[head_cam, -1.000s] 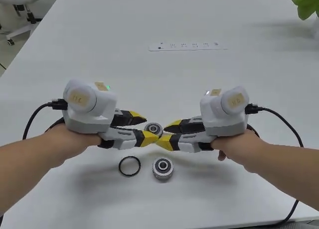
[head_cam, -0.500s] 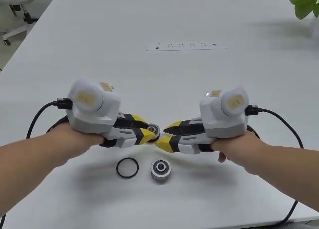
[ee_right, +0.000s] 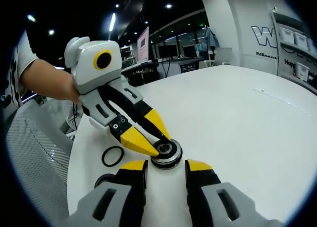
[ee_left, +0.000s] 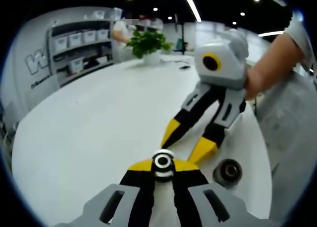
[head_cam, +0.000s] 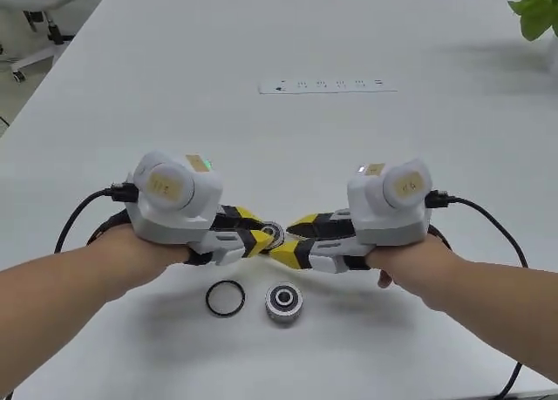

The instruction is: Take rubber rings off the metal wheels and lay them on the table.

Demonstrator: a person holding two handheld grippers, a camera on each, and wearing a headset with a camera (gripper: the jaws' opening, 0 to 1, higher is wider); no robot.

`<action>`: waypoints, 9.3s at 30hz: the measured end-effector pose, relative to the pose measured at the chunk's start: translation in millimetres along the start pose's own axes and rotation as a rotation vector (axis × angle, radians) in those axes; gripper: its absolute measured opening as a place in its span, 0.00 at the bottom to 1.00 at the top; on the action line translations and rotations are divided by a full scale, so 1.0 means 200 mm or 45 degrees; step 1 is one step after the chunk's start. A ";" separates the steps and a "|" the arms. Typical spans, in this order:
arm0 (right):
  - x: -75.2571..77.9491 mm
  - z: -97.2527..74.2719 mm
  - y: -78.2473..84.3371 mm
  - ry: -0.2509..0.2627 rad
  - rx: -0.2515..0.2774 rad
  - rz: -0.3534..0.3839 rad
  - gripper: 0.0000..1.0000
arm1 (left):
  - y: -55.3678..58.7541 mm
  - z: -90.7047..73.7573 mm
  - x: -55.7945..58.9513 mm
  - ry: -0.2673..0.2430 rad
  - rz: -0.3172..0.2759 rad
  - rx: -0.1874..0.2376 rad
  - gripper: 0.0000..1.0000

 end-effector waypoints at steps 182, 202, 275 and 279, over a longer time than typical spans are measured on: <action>-0.04 -0.02 0.00 0.121 -0.090 -0.122 0.11 | 0.01 0.02 0.04 -0.066 -0.072 0.023 0.11; 0.01 -0.05 0.02 0.124 -0.082 0.137 0.00 | 0.01 0.03 0.04 -0.081 -0.059 0.018 0.11; 0.00 -0.11 -0.09 0.064 0.065 0.333 0.00 | -0.05 -0.10 0.08 -0.033 0.032 0.058 0.25; -0.02 -0.12 -0.11 0.049 0.075 0.345 0.00 | -0.06 -0.15 0.09 -0.025 0.029 0.092 0.27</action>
Point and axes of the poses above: the centre of the closed fingertips' face, and the gripper's own axes: z roughly forward along the fingers, x roughly to its right, y roughly out of its underside, the point moved 10 cm from there along -z, roughly backward along the fingers, and after that the axes turned 13 degrees about y, right-handed, at the moved point
